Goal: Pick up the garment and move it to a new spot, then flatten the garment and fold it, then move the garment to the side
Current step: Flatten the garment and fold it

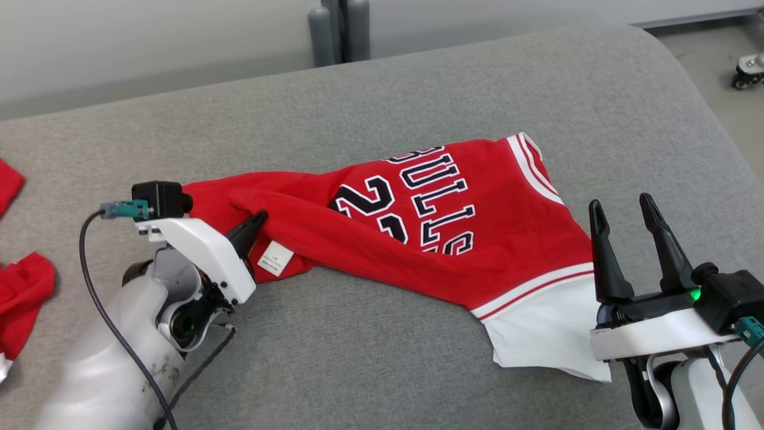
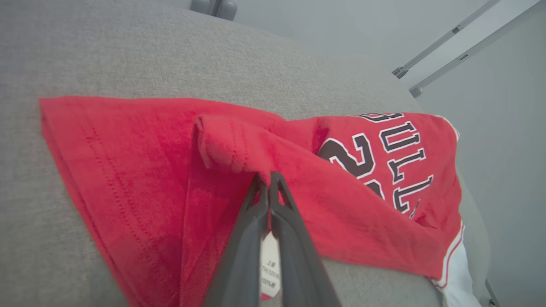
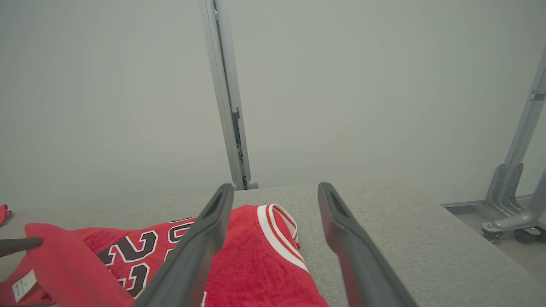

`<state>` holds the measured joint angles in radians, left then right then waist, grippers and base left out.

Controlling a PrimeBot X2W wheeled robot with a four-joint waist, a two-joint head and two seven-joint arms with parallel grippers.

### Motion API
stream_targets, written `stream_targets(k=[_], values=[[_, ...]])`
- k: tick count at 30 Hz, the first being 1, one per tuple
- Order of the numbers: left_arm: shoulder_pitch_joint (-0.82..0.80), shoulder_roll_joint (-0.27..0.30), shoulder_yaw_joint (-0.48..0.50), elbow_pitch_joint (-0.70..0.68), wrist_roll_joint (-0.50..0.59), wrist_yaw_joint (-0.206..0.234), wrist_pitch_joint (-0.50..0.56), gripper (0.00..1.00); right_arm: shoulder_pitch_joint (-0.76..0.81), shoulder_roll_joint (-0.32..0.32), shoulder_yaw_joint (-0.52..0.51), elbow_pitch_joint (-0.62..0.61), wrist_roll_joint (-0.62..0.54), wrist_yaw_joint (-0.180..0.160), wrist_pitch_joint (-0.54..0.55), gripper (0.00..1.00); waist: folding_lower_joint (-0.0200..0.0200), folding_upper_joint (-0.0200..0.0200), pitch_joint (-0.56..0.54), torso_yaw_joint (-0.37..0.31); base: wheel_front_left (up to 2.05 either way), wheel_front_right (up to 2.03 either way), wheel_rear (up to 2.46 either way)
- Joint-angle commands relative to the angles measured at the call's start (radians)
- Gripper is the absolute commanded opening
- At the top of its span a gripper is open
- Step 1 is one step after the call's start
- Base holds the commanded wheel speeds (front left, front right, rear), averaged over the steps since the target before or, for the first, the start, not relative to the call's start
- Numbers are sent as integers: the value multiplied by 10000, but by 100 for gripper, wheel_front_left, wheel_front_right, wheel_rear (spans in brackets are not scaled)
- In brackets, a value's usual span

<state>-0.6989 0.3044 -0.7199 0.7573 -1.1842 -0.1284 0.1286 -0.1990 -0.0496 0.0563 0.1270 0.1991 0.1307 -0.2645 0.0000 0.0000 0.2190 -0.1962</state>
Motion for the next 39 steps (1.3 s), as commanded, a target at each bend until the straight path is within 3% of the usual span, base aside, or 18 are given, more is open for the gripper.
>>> stream_targets(k=[1, 7, 14, 21, 28, 34, 39], values=[[206, 115, -62, -195, -90, -39, -204, 0, 92, -34, -15, 32, 51, 3, -13, 100, 0, 0, -168, 158, 0, 0, 0], [1107, 242, -357, -1177, 36, 7, -682, 0, 289, -37, -85, 152, 120, 3, -13, 100, 0, 0, -440, 644, 0, 0, 0], [2300, 474, -507, -2793, 180, 732, -1133, 0, 357, -46, -173, 199, 133, 3, -13, 100, 0, 0, -408, 1245, 0, 0, 0], [3793, 1062, -270, -5300, -54, 1894, -1381, 0, 333, -42, -168, 276, 151, 3, -13, 100, 0, 0, -223, 1676, 0, 0, 0], [5384, 1239, -207, -7313, -619, 2940, -1392, 0, 267, -39, -182, 412, 237, 3, -13, 100, 0, 0, -128, 1680, 0, 0, 0], [5994, 1629, -19, -7633, -612, 3636, -1532, 0, 269, -40, -87, 576, 297, 3, -13, 100, 0, 0, -155, 1600, 0, 0, 0], [6103, 1692, -68, -7398, -727, 3633, -1400, 0, 310, -92, -198, 634, 258, 3, -13, 100, 0, 0, -90, 1592, 0, 0, 0]])
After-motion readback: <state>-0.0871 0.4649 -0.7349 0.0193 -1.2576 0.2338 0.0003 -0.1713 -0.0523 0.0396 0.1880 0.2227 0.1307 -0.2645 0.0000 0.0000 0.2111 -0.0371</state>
